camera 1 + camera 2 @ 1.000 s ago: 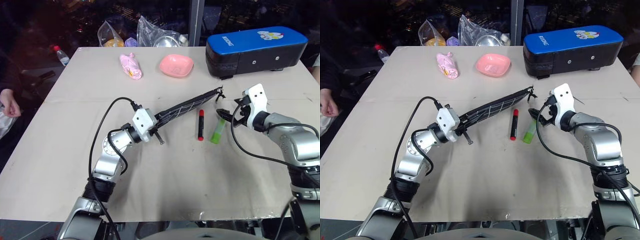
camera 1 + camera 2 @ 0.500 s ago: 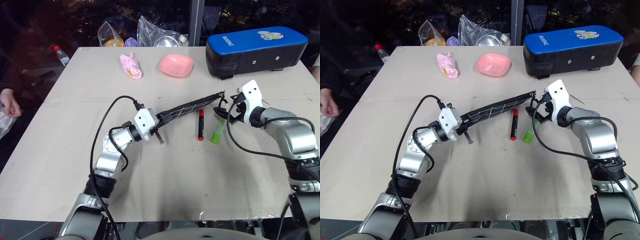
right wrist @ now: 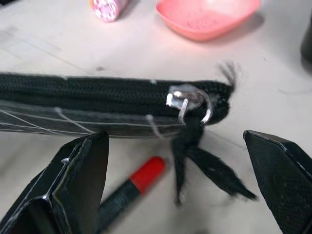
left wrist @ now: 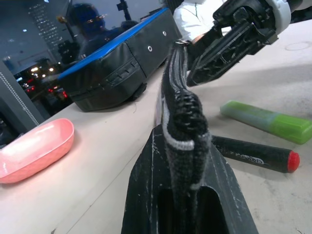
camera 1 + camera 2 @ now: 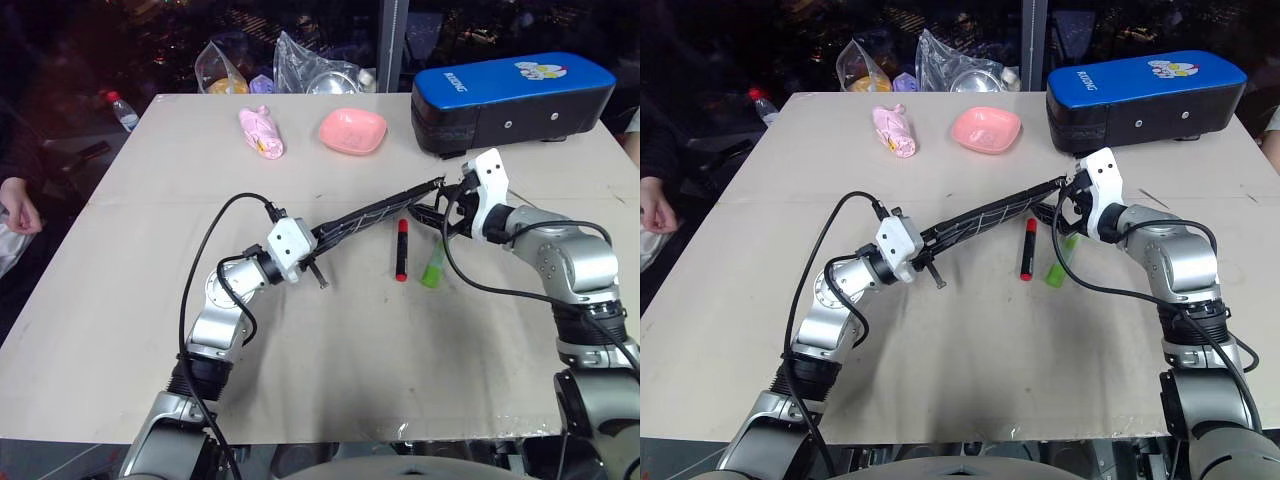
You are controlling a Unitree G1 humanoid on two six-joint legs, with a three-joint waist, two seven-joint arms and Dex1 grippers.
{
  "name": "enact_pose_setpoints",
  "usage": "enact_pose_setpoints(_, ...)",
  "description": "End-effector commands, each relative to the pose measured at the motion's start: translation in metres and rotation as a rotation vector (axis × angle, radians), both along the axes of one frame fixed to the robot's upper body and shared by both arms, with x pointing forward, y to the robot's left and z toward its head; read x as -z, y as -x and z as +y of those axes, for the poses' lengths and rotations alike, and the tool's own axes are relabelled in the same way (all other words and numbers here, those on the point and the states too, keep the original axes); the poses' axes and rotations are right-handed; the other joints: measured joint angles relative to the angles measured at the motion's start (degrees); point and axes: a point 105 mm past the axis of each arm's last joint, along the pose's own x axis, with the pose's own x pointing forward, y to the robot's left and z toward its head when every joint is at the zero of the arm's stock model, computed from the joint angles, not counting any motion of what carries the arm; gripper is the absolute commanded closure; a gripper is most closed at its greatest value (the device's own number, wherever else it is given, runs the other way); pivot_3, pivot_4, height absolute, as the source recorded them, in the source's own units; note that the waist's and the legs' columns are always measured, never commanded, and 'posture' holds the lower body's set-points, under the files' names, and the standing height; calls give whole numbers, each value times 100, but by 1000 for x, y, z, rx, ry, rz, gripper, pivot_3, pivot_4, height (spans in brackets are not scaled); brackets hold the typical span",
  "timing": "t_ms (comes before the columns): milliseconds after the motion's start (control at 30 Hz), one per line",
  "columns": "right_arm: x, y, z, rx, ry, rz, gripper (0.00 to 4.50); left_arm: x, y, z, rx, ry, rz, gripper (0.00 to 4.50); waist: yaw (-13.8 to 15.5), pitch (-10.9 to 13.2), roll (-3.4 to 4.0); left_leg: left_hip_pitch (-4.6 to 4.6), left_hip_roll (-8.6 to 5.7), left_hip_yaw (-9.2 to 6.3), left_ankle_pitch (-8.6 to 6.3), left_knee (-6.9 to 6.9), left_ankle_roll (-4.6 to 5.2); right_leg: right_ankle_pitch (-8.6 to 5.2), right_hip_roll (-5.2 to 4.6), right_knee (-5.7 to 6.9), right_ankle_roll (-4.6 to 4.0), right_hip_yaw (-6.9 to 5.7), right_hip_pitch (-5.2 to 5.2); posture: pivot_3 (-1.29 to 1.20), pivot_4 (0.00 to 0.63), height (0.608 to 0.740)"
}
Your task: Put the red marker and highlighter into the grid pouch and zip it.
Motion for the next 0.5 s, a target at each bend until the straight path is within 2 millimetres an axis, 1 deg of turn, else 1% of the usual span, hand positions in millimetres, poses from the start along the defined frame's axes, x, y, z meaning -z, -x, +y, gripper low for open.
enact_pose_setpoints(33,-16,1,2,-10,-19,-43,1730,-13,1,1,-12,8,-54,4500,0,0,0,0,0,0,0,0,0,0,0,0,0,0,0,0,150,726)
enact_pose_setpoints(133,-15,2,0,0,-5,-29,2990,-15,-2,2,-29,6,-61,4500,-3,0,0,0,0,0,0,0,0,0,0,1,0,0,0,0,150,726)
enact_pose_setpoints(167,-15,3,0,2,0,-27,3546,-15,-2,3,-33,4,-63,4500,-3,0,0,0,0,0,0,-1,0,0,0,1,0,0,-1,0,150,726)
enact_pose_setpoints(233,-15,3,-2,14,30,-25,4466,-14,-4,4,-47,-2,-68,4500,-2,0,1,0,0,0,0,-1,0,0,0,0,0,0,-1,0,150,726)
enact_pose_setpoints(400,-15,5,-6,23,123,-29,4466,-14,-5,4,-72,-21,-89,4500,-1,0,1,0,0,0,0,-1,0,0,-1,-1,0,0,-1,0,150,726)
enact_pose_setpoints(467,-14,8,-3,0,176,-33,4466,-14,-5,4,-78,-23,-95,4500,-1,1,1,0,0,0,0,-1,0,0,-1,-1,-1,0,-1,0,150,726)
enact_pose_setpoints(500,-15,11,2,-24,187,-38,4466,-14,-5,4,-82,-22,-99,4500,-1,1,1,0,0,0,0,-2,0,0,-2,-1,0,0,-2,0,150,726)
